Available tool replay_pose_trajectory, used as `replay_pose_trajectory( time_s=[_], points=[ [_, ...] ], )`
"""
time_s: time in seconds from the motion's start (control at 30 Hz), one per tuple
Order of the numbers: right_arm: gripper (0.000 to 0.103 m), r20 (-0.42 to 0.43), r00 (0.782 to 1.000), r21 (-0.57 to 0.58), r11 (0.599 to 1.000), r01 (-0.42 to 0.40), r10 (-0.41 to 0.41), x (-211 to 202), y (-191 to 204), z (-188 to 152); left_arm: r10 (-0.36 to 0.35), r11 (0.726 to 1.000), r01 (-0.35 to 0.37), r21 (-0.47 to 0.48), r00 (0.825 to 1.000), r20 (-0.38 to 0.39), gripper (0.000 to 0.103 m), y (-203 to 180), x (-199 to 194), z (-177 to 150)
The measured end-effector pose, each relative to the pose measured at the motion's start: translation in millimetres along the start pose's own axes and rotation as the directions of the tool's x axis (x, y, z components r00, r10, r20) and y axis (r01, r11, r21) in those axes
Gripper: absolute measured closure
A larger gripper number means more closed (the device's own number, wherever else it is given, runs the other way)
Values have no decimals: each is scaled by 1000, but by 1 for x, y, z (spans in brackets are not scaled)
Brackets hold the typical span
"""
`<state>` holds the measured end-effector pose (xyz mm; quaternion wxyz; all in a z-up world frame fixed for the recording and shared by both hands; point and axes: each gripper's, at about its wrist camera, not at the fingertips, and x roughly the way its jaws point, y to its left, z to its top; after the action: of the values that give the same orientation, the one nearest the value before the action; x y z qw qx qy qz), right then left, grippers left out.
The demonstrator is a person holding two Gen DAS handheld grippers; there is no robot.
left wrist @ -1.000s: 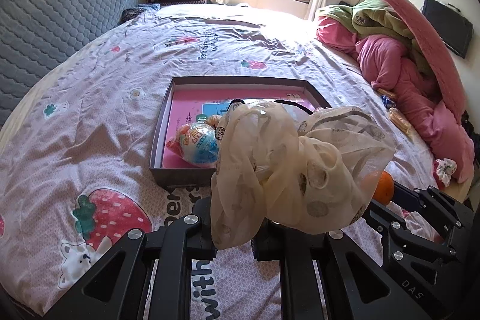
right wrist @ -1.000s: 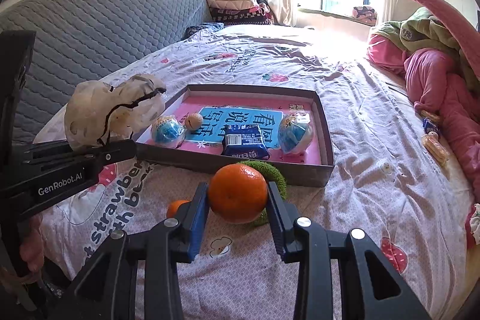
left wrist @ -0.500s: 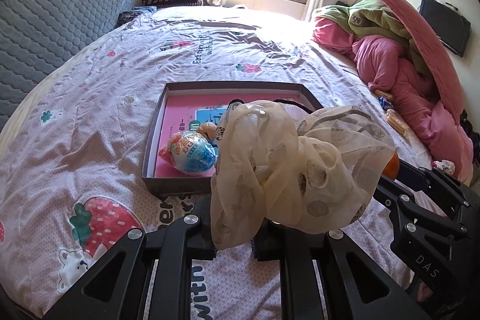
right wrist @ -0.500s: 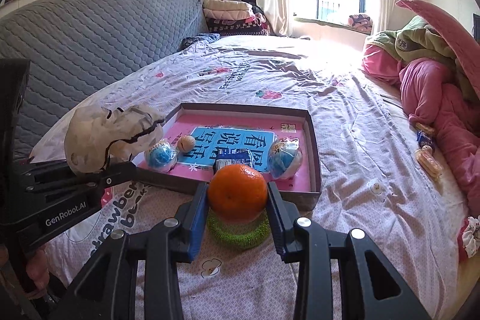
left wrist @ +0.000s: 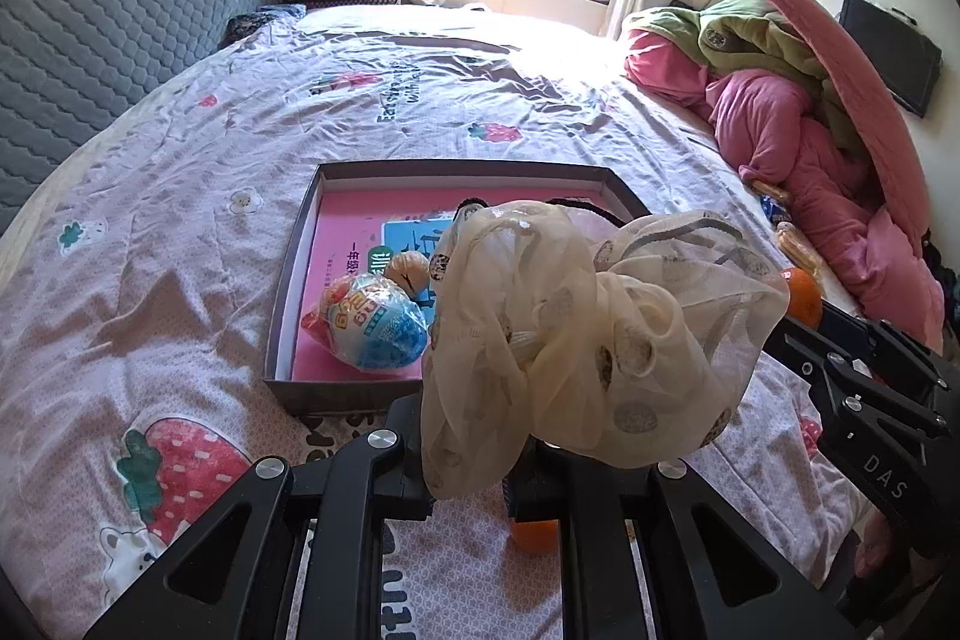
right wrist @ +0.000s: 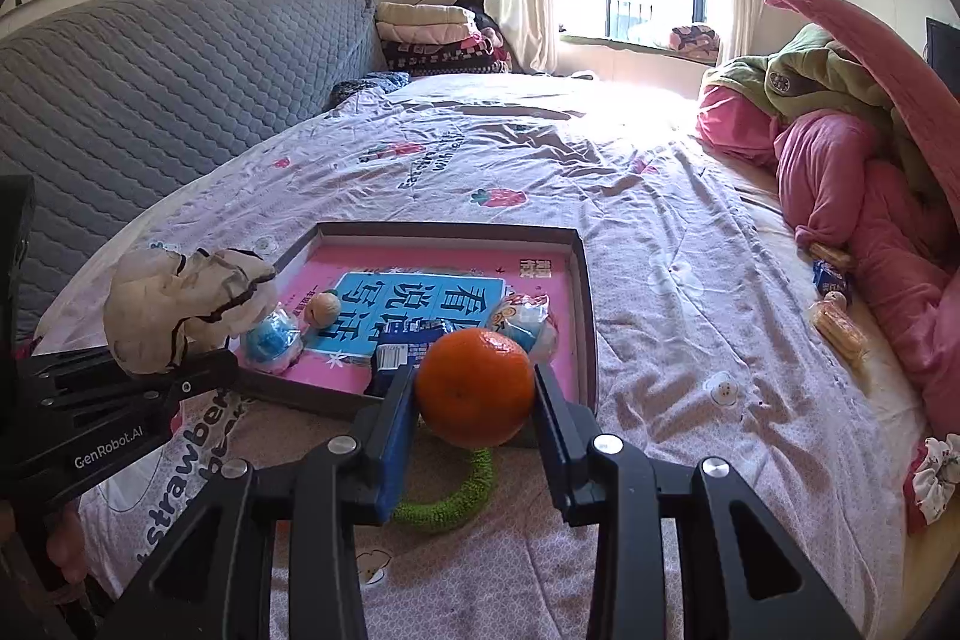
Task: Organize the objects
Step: 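Carry the mesh bag over the tray while right tool carries the orange there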
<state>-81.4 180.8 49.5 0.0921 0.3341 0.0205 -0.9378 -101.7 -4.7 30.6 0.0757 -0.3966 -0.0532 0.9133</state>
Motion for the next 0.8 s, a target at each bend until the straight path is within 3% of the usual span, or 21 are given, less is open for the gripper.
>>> replay_pose_trajectory(
  time_s=[0.8],
  points=[
    [65, -85, 996, -15, 1000, -15, 13, 60, 2, 0, -13, 1000, 13, -7, 998, -68, 88, -1, 58, 9]
  ],
)
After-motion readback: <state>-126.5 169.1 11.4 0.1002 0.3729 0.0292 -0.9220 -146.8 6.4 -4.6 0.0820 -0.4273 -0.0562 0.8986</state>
